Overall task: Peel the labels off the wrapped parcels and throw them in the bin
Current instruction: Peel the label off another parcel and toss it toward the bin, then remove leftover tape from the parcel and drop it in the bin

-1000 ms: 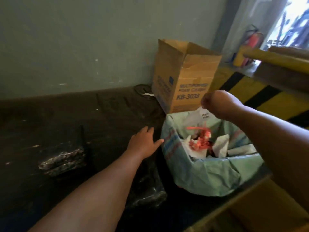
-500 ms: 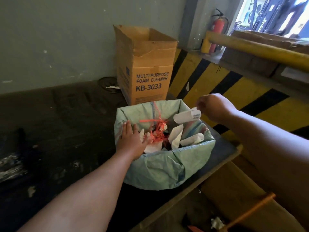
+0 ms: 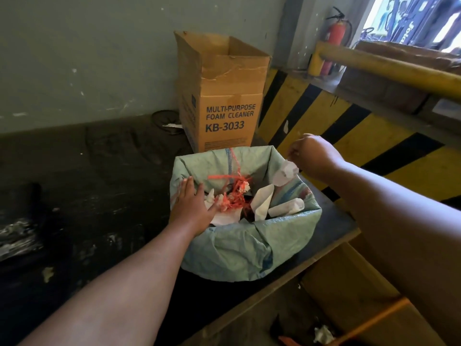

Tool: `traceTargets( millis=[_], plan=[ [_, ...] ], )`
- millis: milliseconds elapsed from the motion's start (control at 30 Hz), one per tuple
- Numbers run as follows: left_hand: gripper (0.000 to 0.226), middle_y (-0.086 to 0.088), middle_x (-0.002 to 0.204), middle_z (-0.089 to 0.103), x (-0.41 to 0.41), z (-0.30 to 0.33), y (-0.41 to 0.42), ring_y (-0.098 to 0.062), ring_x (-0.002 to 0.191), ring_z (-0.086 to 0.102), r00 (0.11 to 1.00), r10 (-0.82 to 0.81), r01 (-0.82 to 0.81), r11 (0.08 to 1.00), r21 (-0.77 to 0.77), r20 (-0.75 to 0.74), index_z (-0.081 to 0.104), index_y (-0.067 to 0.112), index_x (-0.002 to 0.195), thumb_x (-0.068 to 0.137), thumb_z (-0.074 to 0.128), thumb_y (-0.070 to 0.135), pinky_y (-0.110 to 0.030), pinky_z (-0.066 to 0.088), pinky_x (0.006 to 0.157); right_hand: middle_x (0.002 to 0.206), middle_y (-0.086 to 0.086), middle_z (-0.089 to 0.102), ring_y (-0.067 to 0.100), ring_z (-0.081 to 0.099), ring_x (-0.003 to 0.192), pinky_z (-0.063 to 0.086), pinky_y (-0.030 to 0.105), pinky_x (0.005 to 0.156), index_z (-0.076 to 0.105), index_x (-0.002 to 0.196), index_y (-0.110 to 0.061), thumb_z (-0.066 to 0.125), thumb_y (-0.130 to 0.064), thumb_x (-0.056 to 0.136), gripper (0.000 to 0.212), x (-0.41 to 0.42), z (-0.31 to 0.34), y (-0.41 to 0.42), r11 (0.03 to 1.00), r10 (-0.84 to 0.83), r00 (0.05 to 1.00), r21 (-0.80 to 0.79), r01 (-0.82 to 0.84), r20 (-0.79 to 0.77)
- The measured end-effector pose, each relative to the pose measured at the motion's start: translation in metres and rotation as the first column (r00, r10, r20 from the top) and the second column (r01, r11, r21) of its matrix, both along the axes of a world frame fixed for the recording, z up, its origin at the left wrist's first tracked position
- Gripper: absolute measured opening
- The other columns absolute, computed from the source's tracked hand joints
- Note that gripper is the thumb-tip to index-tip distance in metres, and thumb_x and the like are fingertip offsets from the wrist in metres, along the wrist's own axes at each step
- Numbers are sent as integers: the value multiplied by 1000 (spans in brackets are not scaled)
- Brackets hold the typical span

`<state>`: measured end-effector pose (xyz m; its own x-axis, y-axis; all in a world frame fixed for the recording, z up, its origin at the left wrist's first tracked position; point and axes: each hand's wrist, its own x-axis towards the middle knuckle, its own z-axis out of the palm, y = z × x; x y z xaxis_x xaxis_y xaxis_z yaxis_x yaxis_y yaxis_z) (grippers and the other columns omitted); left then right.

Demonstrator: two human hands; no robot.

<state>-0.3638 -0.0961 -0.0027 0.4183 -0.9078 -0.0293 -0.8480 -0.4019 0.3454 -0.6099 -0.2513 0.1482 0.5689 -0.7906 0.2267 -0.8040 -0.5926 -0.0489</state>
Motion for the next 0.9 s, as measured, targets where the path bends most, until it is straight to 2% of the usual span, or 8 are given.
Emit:
traceTargets(
  millis=[67,167,233,333,467,600,733,900],
  plan=[
    [90,-7,171,-13,0,0,0,-23,156,-18,1000,2,-2,1000,0,-6,11,21,164,96,35,74,-44,1,126,107,-3,70,6,59,89,47,19,79,72,110,-21,58,-19,94,21,2,1,-2,1000,11,1000,6,-11,-9],
    [89,-6,171,-13,0,0,0,-22,156,-18,1000,0,0,1000,-1,-23,12,21,164,96,37,73,-44,1,125,110,-4,70,2,57,87,46,16,74,69,117,-20,60,-11,93,27,1,-1,-1,999,-17,998,48,14,57],
    [88,-7,171,-12,0,0,0,-22,156,-18,1000,-1,1,1000,-6,-27,13,21,164,97,39,72,-43,2,125,113,-3,70,3,59,90,47,16,77,68,119,-20,58,-10,93,29,1,-2,2,997,-29,997,72,23,76],
    [88,-8,171,-12,1,-1,0,-22,156,-17,1000,-4,4,1000,-15,-21,14,20,163,97,39,72,-43,0,125,117,-1,70,10,64,100,48,21,84,68,120,-19,54,-16,96,27,3,1,9,997,-35,995,71,28,91],
    [89,-11,171,-12,2,0,1,-24,156,-18,999,-26,26,1000,-15,-23,13,17,164,97,36,73,-42,-3,125,120,0,68,17,63,107,50,28,90,66,123,-19,61,-31,93,32,12,7,19,996,-19,998,86,14,52],
    [87,-10,171,-12,4,10,5,-25,156,-18,997,-68,69,997,42,-36,11,17,164,99,35,69,-42,-4,124,122,2,66,18,64,106,53,32,92,57,132,-21,66,-40,88,49,39,5,25,970,29,999,241,-17,-46],
    [88,-6,172,-5,27,29,16,-22,157,-10,989,-99,104,994,36,-112,15,18,163,97,43,70,-47,12,126,124,1,64,18,63,106,51,30,90,52,137,-22,64,-50,86,59,86,5,38,950,100,987,306,-57,-125],
    [90,-5,172,-1,100,66,58,-26,156,13,999,1,1,999,46,-53,13,24,164,95,47,70,-48,25,122,133,2,58,22,55,120,45,36,100,52,136,-23,58,-58,87,61,171,2,68,938,262,944,285,-200,-200]
  ],
)
